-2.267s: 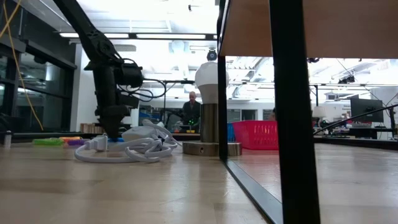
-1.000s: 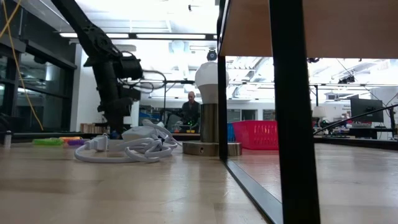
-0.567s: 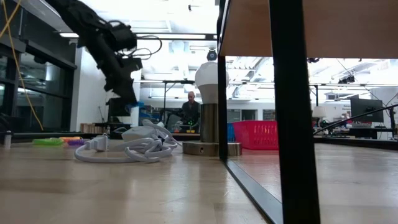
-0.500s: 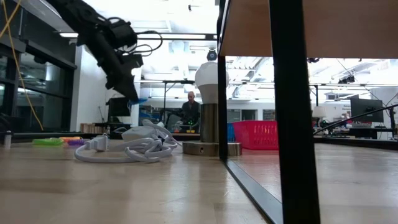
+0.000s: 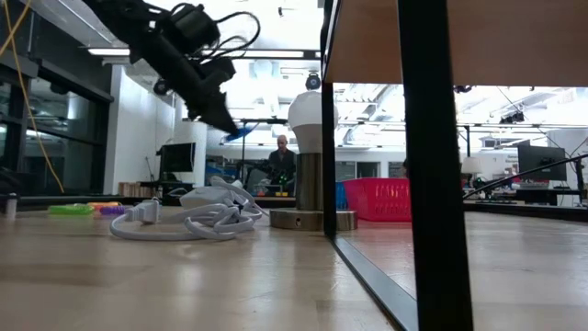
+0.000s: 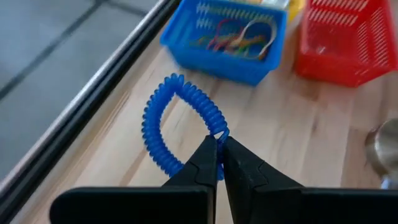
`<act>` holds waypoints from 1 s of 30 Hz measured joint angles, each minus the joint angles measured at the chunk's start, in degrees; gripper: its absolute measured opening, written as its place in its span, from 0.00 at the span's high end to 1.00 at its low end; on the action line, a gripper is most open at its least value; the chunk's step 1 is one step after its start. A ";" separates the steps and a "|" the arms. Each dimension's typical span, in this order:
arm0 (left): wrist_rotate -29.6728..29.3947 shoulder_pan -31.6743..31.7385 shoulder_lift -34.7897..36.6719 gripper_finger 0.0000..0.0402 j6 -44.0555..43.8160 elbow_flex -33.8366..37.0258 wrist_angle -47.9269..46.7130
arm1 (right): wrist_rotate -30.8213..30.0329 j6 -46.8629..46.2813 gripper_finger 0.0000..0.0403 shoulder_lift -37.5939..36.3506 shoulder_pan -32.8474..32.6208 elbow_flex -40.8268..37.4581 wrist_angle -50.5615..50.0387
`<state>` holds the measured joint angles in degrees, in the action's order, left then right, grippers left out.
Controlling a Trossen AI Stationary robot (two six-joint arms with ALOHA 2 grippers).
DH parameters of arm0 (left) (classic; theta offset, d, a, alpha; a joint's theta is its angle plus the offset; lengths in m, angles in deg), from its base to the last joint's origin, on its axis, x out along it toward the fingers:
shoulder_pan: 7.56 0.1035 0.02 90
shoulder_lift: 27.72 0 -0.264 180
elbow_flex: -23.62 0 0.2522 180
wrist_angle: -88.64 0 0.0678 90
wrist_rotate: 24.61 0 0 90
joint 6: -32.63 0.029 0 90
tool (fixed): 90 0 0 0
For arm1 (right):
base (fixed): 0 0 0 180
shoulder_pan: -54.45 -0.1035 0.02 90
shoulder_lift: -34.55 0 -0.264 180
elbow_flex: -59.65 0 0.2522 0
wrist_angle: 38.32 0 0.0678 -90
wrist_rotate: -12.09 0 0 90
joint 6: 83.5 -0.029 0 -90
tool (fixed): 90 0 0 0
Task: Pick & Place Office Desk Supplies
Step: Put the blue coil keychain into the red bin
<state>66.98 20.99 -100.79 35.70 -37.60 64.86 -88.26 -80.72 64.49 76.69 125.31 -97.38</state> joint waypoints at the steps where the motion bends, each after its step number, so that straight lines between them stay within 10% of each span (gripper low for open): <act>1: -0.54 -1.12 -0.62 0.99 -0.14 -0.02 1.79 | 0.02 0.00 0.73 0.00 0.00 0.00 0.00; 30: -1.08 -12.37 -28.88 0.99 3.34 -22.80 10.74 | 0.01 0.00 0.73 0.02 0.00 0.00 0.00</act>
<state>65.89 8.62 -129.68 39.04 -60.40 75.60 -88.25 -80.72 64.51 76.69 125.31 -97.37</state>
